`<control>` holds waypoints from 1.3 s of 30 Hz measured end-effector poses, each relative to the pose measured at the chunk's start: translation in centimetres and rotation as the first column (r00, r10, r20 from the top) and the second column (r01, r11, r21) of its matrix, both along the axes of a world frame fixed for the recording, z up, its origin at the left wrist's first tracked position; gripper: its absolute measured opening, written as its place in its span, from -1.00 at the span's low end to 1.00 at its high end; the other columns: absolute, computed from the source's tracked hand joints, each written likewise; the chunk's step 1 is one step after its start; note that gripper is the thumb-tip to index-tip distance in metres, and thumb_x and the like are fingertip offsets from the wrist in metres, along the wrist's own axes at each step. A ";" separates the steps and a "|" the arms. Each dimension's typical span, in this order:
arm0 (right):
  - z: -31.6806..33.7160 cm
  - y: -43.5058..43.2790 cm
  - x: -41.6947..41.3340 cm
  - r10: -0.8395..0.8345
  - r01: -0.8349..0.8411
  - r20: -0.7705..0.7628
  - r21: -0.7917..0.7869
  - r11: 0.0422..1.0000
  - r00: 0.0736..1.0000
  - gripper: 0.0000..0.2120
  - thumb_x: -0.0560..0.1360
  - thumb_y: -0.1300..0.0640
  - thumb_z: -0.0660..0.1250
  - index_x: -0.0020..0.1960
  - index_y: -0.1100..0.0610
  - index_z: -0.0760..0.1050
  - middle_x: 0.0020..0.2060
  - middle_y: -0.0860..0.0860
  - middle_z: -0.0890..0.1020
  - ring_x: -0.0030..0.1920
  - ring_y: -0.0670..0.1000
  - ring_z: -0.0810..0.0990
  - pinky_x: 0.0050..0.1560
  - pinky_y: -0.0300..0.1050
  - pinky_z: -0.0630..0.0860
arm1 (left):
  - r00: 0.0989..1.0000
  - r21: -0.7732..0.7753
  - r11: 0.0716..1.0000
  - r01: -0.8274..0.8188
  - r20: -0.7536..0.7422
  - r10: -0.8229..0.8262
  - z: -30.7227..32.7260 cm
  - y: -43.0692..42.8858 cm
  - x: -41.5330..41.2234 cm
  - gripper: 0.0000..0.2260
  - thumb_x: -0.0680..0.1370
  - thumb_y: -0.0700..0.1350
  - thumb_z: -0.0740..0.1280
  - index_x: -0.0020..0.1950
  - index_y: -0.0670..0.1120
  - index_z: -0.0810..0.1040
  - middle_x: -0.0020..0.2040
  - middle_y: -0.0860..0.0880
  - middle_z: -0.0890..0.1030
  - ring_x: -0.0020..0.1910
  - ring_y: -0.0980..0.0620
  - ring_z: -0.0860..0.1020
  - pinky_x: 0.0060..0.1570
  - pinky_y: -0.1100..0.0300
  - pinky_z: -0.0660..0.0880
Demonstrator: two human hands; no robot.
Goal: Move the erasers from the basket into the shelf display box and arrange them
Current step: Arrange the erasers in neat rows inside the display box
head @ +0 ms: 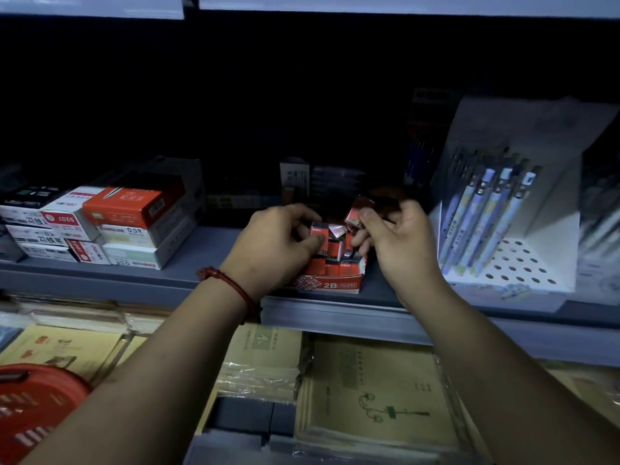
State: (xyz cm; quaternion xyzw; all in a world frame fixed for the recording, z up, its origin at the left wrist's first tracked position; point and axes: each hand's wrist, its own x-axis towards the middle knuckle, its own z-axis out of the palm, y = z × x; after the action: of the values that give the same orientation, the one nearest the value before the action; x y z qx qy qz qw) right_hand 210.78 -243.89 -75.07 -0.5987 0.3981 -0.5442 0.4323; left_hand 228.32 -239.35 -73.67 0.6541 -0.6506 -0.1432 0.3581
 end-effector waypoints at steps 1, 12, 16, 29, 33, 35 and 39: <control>0.0 0.0 0.0 -0.003 0.003 0.004 -0.004 1.000 1.000 -0.92 0.62 0.20 0.30 0.00 0.08 0.40 -0.42 0.09 0.63 -0.43 0.03 0.57 -0.35 -0.10 0.52 | 1.000 0.001 1.000 -0.010 0.028 0.010 0.1 -0.1 0.0 -0.80 0.55 -0.01 0.42 0.18 0.07 0.61 -0.16 0.11 0.65 -0.10 0.16 0.61 -0.04 0.09 0.61; 0.0 0.4 0.0 0.008 -0.008 0.002 -0.034 0.999 1.000 -0.90 0.62 0.23 0.29 -0.03 0.06 0.44 -0.42 0.09 0.61 -0.44 -0.01 0.56 -0.38 -0.18 0.51 | 0.889 0.041 0.987 0.158 0.429 -0.160 1.2 0.2 -0.7 -0.69 0.52 0.06 0.22 0.18 0.26 0.65 0.05 -0.01 0.48 0.09 -0.07 0.52 0.17 -0.01 0.49; 0.1 0.4 -0.1 0.011 -0.012 -0.013 -0.035 0.999 1.000 -0.89 0.62 0.23 0.29 -0.04 0.06 0.44 -0.43 0.07 0.61 -0.43 0.00 0.57 -0.37 -0.16 0.52 | 0.845 0.119 0.984 0.135 0.504 -0.177 1.3 0.1 -0.7 -0.73 0.58 0.08 0.22 0.18 0.29 0.64 0.07 0.04 0.48 0.13 -0.03 0.52 0.20 0.03 0.46; -0.5 -0.4 0.2 -0.083 0.085 0.035 -0.041 0.996 0.996 -0.77 0.64 0.28 0.17 -0.05 -0.04 0.35 -0.44 -0.04 0.64 -0.39 0.09 0.60 -0.27 0.05 0.54 | 0.907 -0.049 0.970 0.239 0.369 -0.205 0.4 -1.4 -2.0 -0.60 0.45 0.09 0.37 0.29 0.12 0.60 0.21 0.10 0.60 0.20 0.08 0.56 0.18 0.08 0.51; -0.9 -0.4 0.1 -0.160 0.156 -0.029 -0.112 0.981 0.987 -0.80 0.65 0.25 0.15 -0.05 -0.04 0.32 -0.42 0.04 0.63 -0.39 0.05 0.61 -0.20 0.03 0.56 | 0.893 -0.011 0.972 0.235 0.399 -0.211 0.0 -2.2 -1.8 -0.60 0.43 0.15 0.44 0.26 0.12 0.62 0.28 0.16 0.60 0.25 0.10 0.55 0.24 0.04 0.50; -0.9 -0.3 0.0 -0.192 0.177 -0.095 -0.146 0.973 0.977 -0.90 0.65 0.22 0.15 0.01 0.04 0.33 -0.38 0.05 0.64 -0.36 0.05 0.63 -0.18 -0.03 0.56 | 0.888 -0.012 0.974 0.227 0.413 -0.203 -0.1 -2.4 -1.9 -0.65 0.44 0.19 0.43 0.19 0.12 0.64 0.27 0.19 0.61 0.24 0.11 0.56 0.21 0.03 0.51; -1.0 -0.3 -0.1 -0.206 0.184 -0.121 -0.172 0.968 0.971 -0.92 0.66 0.21 0.15 0.02 0.05 0.32 -0.38 0.04 0.64 -0.35 0.04 0.64 -0.20 -0.05 0.56 | 0.879 0.001 0.980 0.198 0.442 -0.178 0.1 -2.3 -2.3 -0.60 0.46 0.25 0.42 0.26 0.18 0.57 0.23 0.13 0.60 0.21 0.07 0.55 0.17 0.04 0.50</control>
State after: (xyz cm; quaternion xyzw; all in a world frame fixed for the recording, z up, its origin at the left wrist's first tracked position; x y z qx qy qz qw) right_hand 210.64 -244.24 -76.04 -0.6254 0.4393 -0.5716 0.2986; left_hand 226.04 -241.68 -73.53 0.5952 -0.7780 -0.0114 0.2009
